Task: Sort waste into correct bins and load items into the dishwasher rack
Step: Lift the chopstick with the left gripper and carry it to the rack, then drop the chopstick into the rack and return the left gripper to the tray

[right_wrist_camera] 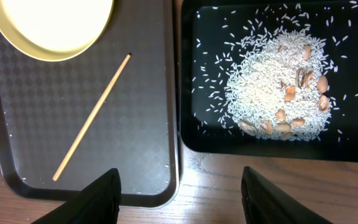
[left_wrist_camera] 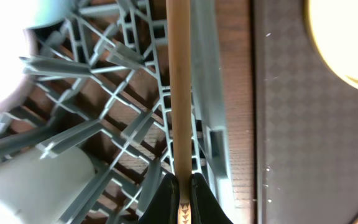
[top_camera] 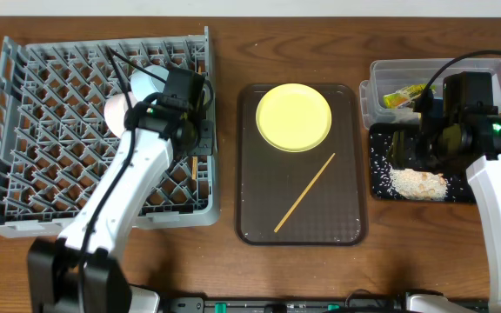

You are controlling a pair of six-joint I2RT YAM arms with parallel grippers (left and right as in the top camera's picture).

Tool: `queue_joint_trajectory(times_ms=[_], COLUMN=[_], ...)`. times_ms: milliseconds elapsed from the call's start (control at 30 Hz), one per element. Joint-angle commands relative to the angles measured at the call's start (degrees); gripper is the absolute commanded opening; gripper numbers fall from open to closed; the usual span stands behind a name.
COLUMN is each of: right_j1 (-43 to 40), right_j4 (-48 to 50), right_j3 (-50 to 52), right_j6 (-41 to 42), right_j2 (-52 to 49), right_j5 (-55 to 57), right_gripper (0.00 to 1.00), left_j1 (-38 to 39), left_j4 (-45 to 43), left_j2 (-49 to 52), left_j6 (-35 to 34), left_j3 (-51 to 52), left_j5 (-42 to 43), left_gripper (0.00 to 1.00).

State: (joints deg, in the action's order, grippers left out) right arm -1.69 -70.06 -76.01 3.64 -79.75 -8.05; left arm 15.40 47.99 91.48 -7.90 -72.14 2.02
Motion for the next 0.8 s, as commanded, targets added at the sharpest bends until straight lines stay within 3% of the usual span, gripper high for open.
queue_joint_trajectory(times_ms=[0, 67, 133, 167, 267, 500, 767], right_j1=[-0.87, -0.87, -0.87, -0.85, -0.87, -0.92, -0.92], right_j4=[-0.04, 0.0, 0.0, -0.02, -0.2, -0.02, -0.04], right_j3=[-0.02, -0.02, -0.02, -0.02, -0.02, -0.02, -0.02], right_j6=[-0.72, -0.72, -0.76, -0.74, -0.74, -0.74, -0.7], right_j2=[0.13, 0.13, 0.13, 0.13, 0.13, 0.13, 0.13], right_j5=[0.31, 0.33, 0.33, 0.33, 0.33, 0.33, 0.31], right_gripper=[0.6, 0.6, 0.6, 0.61, 0.61, 0.61, 0.61], left_j1=[-0.22, -0.22, -0.24, -0.22, -0.15, 3.85, 16.37], left_j4=[-0.35, -0.81, -1.27, -1.57, -1.73, -2.1, -5.77], left_j2=[2.69, 3.65, 3.67, 3.43, 2.14, -2.78, 0.35], left_j6=[-0.72, -0.72, -0.7, -0.7, -0.72, -0.72, -0.7], left_j3=[-1.18, -1.18, -1.18, -1.25, -1.66, -1.66, -0.07], left_j5=[1.66, 1.66, 1.62, 1.64, 1.97, 10.78, 10.82], left_gripper=[0.07, 0.16, 0.39, 0.47, 0.53, 0.55, 0.55])
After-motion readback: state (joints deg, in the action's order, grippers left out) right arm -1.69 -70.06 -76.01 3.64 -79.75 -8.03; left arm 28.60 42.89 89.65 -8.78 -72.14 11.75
